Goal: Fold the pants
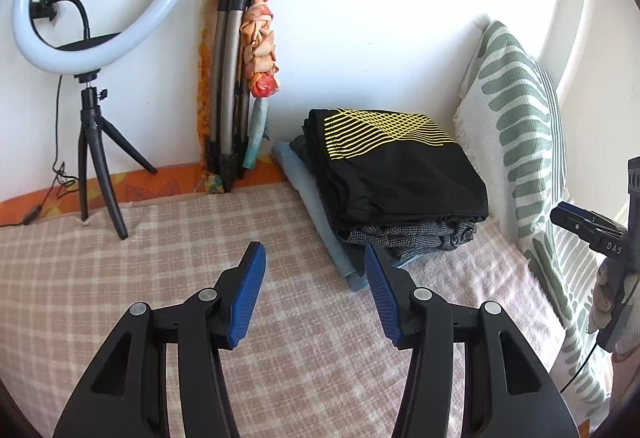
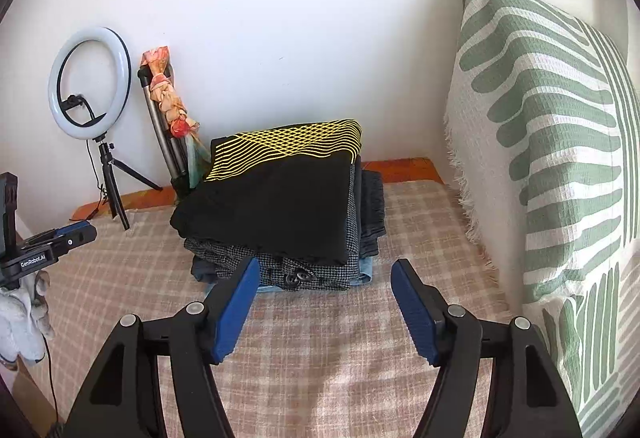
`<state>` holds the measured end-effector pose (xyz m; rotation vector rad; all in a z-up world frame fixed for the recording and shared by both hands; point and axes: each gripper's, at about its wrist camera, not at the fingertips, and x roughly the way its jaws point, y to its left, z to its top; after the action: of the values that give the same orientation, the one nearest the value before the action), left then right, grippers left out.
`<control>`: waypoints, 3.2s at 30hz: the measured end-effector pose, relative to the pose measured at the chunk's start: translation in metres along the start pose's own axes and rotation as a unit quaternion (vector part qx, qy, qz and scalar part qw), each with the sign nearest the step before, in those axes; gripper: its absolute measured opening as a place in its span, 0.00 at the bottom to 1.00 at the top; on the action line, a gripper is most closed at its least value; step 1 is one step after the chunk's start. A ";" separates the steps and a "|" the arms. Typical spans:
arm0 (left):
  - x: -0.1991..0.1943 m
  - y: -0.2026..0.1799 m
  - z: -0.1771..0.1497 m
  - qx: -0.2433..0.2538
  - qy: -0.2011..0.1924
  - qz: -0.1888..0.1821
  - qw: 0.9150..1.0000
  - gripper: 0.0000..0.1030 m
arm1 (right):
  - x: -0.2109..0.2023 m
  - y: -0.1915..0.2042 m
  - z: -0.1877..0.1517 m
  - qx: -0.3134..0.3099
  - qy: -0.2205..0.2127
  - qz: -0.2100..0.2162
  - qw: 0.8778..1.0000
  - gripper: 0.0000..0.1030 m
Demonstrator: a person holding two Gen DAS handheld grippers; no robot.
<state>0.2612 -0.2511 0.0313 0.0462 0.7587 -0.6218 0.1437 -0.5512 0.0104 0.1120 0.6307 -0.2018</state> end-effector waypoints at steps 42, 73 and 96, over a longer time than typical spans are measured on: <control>-0.211 -0.047 -0.194 0.022 -0.100 0.087 0.991 0.86 | -0.164 0.106 -0.188 0.008 -0.083 -0.083 0.993 1.00; -0.219 -0.044 -0.196 0.011 -0.103 0.095 0.990 0.87 | -0.161 0.109 -0.191 0.010 -0.086 -0.087 0.992 1.00; -0.223 -0.045 -0.196 0.012 -0.108 0.090 0.990 0.87 | -0.161 0.110 -0.190 0.012 -0.087 -0.084 0.993 1.00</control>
<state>-0.0104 -0.1239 0.0416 0.0671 0.5306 -0.4556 -0.0685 -0.3881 -0.0415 0.0636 0.4641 -0.3781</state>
